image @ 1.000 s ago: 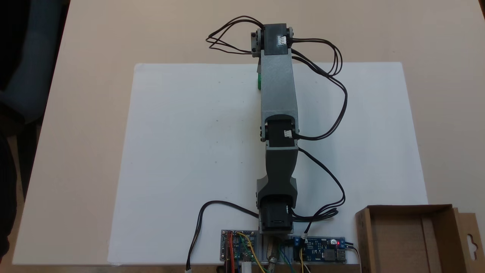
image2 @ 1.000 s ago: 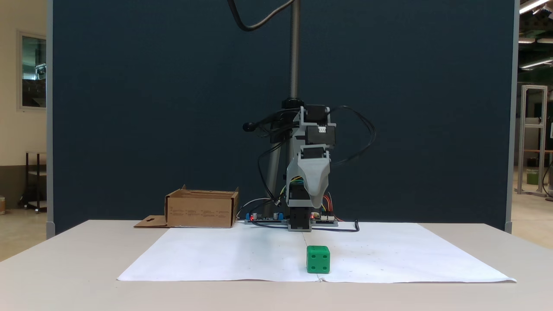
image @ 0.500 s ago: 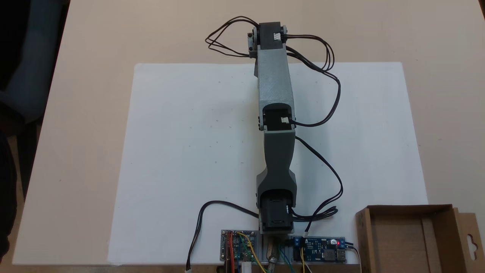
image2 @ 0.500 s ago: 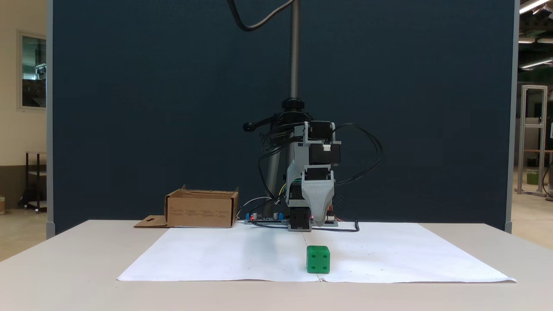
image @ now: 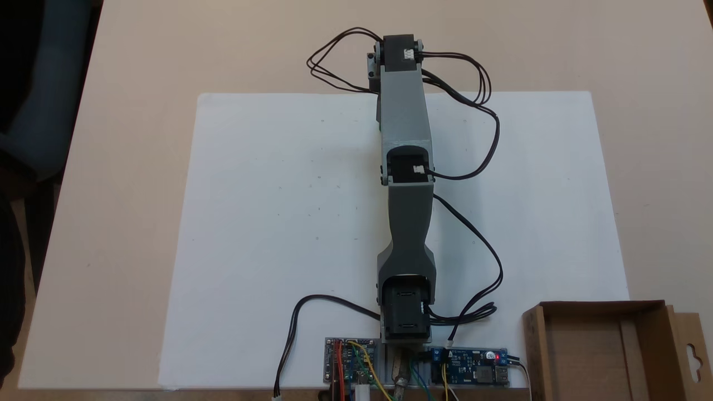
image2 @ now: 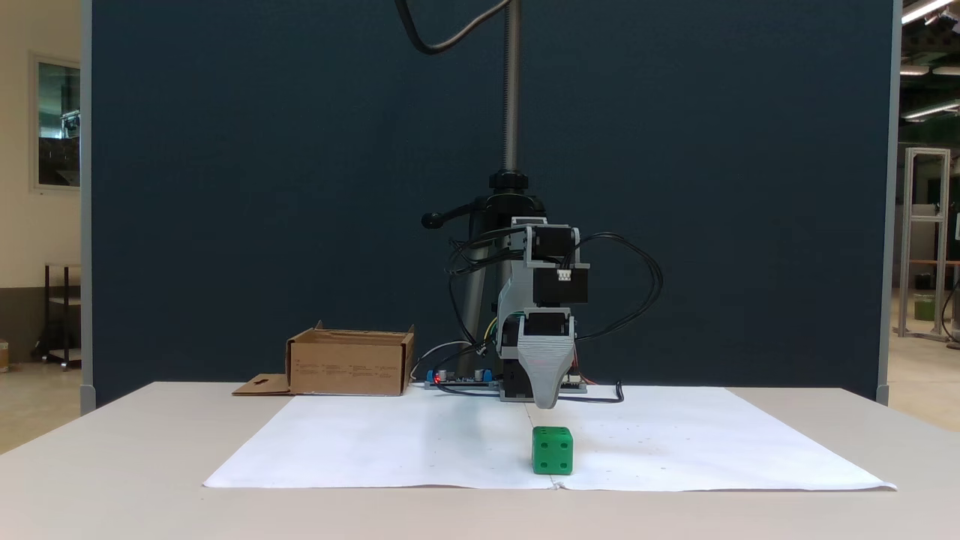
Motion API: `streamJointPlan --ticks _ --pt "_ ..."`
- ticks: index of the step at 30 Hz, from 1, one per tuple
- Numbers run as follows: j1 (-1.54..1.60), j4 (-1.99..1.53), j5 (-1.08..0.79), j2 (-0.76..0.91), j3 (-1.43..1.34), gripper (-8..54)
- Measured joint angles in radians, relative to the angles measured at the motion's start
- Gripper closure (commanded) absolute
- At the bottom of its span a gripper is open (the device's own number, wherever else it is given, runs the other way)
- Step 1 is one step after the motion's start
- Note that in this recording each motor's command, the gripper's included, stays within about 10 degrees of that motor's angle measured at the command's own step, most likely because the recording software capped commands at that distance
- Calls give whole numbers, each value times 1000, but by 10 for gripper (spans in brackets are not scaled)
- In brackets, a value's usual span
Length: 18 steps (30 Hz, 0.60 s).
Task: Grasp a green dice and put it in the bin.
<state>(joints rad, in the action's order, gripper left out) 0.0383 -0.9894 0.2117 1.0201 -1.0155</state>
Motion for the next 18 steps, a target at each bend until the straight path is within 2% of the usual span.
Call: streamJointPlan --ticks 18 --pt "0 5 -14 -57 0 38"
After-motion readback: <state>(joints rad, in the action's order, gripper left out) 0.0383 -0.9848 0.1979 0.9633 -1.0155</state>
